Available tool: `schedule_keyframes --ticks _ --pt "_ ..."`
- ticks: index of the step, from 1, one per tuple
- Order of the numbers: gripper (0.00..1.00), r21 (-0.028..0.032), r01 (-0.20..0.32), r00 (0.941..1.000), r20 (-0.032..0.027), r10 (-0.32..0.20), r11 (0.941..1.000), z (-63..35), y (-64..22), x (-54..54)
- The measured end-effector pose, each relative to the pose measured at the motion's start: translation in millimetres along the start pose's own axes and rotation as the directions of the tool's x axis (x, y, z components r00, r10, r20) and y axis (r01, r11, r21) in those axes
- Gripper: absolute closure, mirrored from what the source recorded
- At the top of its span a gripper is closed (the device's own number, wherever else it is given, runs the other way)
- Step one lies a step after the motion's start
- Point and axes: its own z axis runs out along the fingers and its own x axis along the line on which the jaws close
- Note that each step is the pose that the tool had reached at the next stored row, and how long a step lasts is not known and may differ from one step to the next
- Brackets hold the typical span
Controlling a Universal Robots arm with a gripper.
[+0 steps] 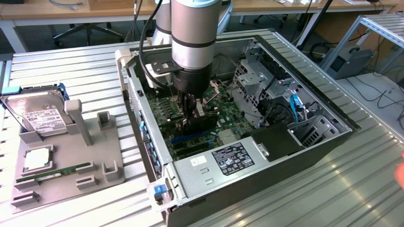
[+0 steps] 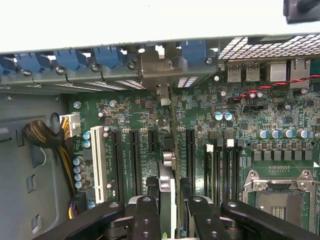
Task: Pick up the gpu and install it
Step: 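Insert the gpu into the slot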
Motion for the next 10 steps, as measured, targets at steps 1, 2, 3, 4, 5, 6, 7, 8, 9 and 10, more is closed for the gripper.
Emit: schedule_keyframes --ticks 1,2,3,4,5,6,7,8,9,10 --pt "0.73 0.0 0.0 1.0 0.0 0.0 1.0 0.0 0.0 0.0" --pt "0.73 0.0 0.0 1.0 0.0 0.0 1.0 0.0 0.0 0.0" --pt "0.73 0.0 0.0 1.0 0.0001 0.0 1.0 0.0 0.0 0.0" --pt "0.73 0.0 0.0 1.0 0.0002 0.0 1.0 0.0 0.0 0.0" --pt "0.73 -0.0001 0.0 1.0 0.0003 0.0 1.0 0.0 0.0 0.0" --pt "0.73 0.0001 0.0 1.0 0.0007 0.0 1.0 -0.1 0.0 0.0" --pt "0.73 0.0001 0.0 1.0 0.0006 0.0 1.0 -0.5 0.0 0.1" --pt "0.73 0.0 0.0 1.0 0.0006 0.0 1.0 -1.7 -0.1 0.2" --pt "0.73 0.0 0.0 1.0 0.0005 0.0 1.0 -3.4 -0.1 0.3" --pt "0.73 0.0 0.0 1.0 0.0005 0.0 1.0 -4.4 -0.2 0.4"
